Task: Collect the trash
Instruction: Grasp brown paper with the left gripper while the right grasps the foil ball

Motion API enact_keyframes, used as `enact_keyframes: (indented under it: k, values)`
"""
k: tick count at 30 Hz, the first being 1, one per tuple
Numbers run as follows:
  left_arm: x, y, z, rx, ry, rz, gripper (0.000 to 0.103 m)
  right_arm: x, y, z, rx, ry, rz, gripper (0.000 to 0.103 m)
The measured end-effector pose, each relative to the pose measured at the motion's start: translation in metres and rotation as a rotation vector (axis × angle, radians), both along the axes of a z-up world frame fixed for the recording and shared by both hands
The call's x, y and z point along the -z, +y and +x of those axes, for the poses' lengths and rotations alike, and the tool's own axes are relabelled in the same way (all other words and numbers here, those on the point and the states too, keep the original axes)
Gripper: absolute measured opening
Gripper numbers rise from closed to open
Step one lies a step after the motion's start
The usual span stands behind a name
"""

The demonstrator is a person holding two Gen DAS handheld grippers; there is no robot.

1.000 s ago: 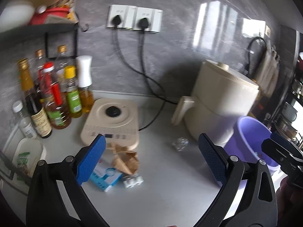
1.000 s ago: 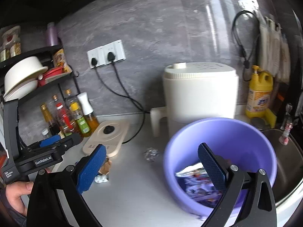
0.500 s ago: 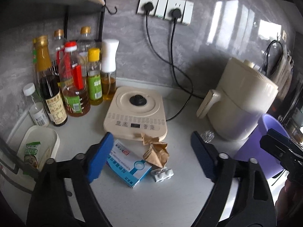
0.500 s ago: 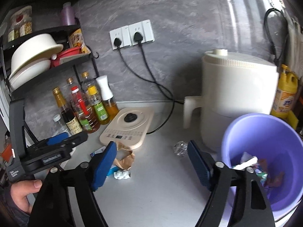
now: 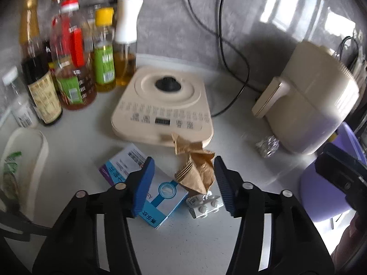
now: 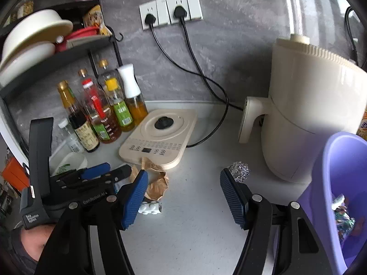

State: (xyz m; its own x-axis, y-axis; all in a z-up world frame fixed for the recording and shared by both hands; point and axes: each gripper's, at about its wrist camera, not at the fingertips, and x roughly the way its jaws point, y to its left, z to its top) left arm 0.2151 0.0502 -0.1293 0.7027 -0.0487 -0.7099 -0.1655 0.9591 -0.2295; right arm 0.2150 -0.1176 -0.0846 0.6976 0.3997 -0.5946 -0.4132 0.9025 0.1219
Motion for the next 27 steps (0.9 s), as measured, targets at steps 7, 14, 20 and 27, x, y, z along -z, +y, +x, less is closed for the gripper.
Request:
enact_keyframes:
  k: [7, 14, 20, 27]
  values:
    - [0.024, 0.004, 0.017, -0.035, 0.054, -0.006, 0.012, 0.018, 0.008, 0.019, 0.0, 0.032, -0.037, 0.064]
    - [0.009, 0.009, 0.021, -0.103, -0.009, 0.045, 0.011, 0.035, 0.013, 0.04, 0.006, 0.05, -0.068, 0.069]
    - [-0.006, 0.013, 0.016, -0.163, -0.089, 0.08, 0.01, 0.046, 0.011, 0.059, 0.029, 0.03, -0.077, 0.09]
    - [-0.012, 0.022, 0.011, -0.236, -0.131, 0.119, 0.01, 0.062, 0.006, 0.084, 0.054, 0.035, -0.072, 0.095]
